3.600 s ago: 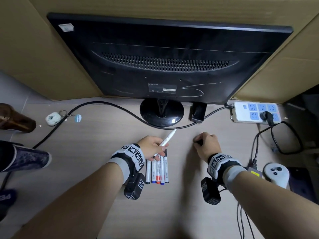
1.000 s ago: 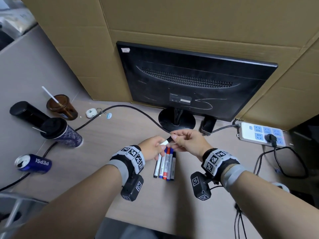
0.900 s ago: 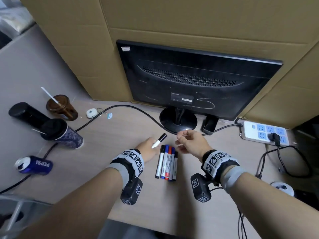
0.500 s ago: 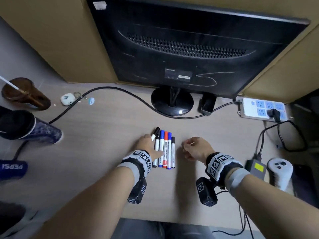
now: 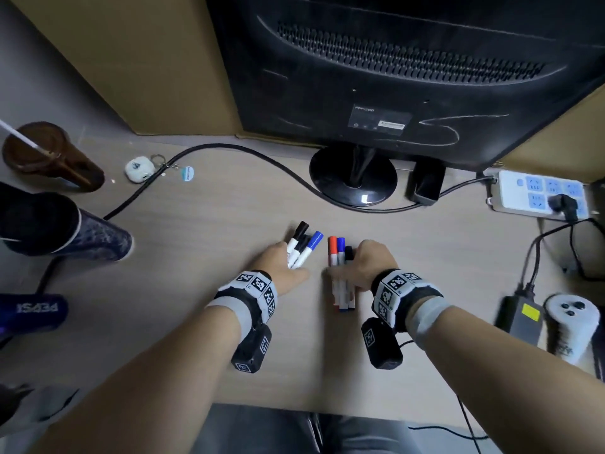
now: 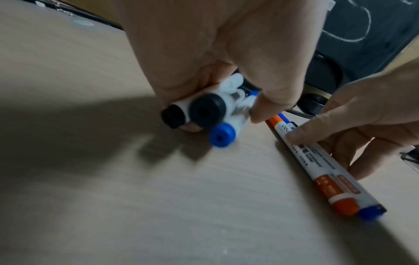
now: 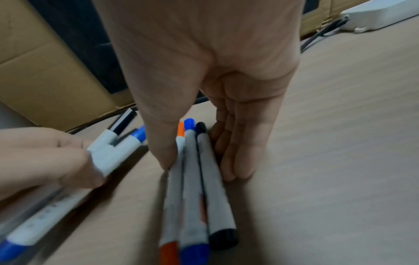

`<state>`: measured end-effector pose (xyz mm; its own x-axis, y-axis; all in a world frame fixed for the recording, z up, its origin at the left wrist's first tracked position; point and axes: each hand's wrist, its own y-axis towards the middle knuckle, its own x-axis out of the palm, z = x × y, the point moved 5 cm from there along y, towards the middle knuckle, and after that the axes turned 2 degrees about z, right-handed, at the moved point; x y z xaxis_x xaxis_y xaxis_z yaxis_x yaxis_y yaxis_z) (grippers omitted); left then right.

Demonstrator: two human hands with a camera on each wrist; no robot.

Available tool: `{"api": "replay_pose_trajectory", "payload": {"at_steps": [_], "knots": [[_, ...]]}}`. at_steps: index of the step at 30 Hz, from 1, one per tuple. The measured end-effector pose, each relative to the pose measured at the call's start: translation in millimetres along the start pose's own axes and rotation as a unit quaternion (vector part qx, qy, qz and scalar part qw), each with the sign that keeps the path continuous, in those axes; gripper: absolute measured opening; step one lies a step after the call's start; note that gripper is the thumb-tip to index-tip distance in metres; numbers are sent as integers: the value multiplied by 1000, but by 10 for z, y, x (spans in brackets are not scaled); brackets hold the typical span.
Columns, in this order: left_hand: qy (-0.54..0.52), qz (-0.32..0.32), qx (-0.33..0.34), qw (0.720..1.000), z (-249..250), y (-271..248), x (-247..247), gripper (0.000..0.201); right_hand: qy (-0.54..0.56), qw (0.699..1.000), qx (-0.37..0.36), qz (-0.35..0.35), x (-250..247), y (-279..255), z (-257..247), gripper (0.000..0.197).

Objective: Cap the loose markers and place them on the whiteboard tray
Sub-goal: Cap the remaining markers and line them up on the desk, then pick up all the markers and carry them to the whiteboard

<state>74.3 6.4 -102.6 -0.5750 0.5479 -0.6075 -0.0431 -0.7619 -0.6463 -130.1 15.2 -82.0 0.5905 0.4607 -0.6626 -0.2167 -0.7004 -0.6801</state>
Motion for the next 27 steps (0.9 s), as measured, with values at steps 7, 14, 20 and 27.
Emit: {"api": "replay_pose_trajectory", "payload": {"at_steps": [7,14,20,27], "knots": [[-92,56,14,994,-54,62,-55,12,1,997,-68,45,198,54,-66,22],[-395,44,67,915,190,-33,-15,13,225,958,-176,31,54,59,-94,24],[-401,153,173,886,281,-112,-68,17,356,859,-357,90,-154,-105,-256,15],[-373,239,263,857,149,-398,149,18,238,875,-416,68,184,-147,171,14]]}}
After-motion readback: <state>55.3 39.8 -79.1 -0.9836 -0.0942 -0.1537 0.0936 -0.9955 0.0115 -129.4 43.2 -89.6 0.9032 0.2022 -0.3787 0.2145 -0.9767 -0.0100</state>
